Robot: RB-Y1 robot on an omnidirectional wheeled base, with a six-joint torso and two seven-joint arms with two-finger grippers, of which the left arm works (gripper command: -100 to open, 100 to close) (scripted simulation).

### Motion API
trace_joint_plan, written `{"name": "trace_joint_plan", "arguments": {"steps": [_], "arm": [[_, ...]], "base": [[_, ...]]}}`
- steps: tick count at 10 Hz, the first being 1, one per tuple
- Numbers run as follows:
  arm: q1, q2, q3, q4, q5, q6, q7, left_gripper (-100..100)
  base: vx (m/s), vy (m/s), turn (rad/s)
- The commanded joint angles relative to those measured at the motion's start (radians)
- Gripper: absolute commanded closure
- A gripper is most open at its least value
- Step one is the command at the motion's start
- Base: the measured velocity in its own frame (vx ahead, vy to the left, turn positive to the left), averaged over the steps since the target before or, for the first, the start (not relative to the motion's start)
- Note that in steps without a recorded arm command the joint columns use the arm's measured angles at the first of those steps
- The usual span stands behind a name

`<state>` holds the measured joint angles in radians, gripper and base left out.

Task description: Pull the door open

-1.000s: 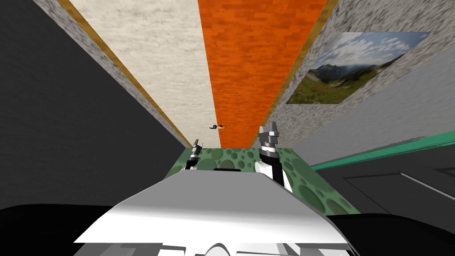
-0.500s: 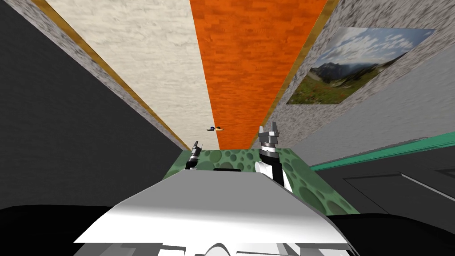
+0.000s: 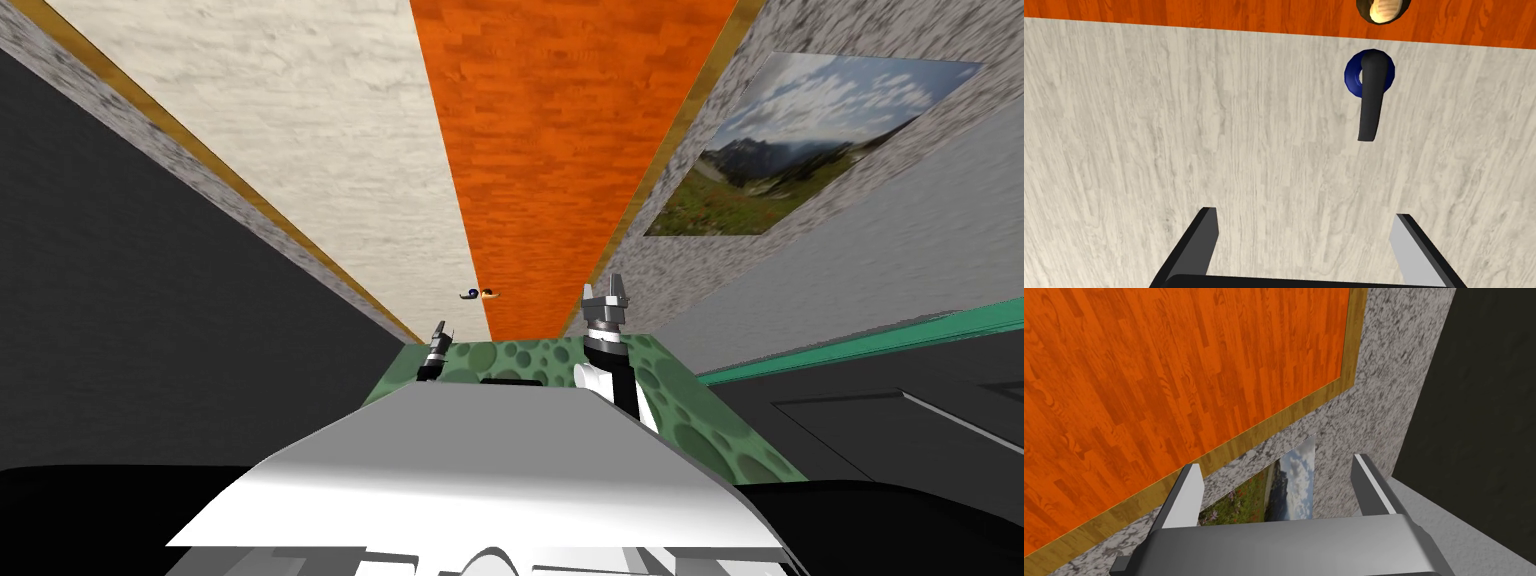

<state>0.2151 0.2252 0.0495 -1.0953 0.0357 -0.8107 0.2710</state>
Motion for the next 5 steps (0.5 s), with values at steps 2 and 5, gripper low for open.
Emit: {"name": "trace_joint_plan", "arguments": {"steps": [2,5], "arm": [[-0.012,0.007,0.004,0.052,0.004,-0.011,0.009,-100],[-0.027,0.016,0.009,0.121,0.010,-0.023,0.019,-100]], "base": [[0.093,-0.010,-0.044],[0.137,-0.023,-0.050]]}}
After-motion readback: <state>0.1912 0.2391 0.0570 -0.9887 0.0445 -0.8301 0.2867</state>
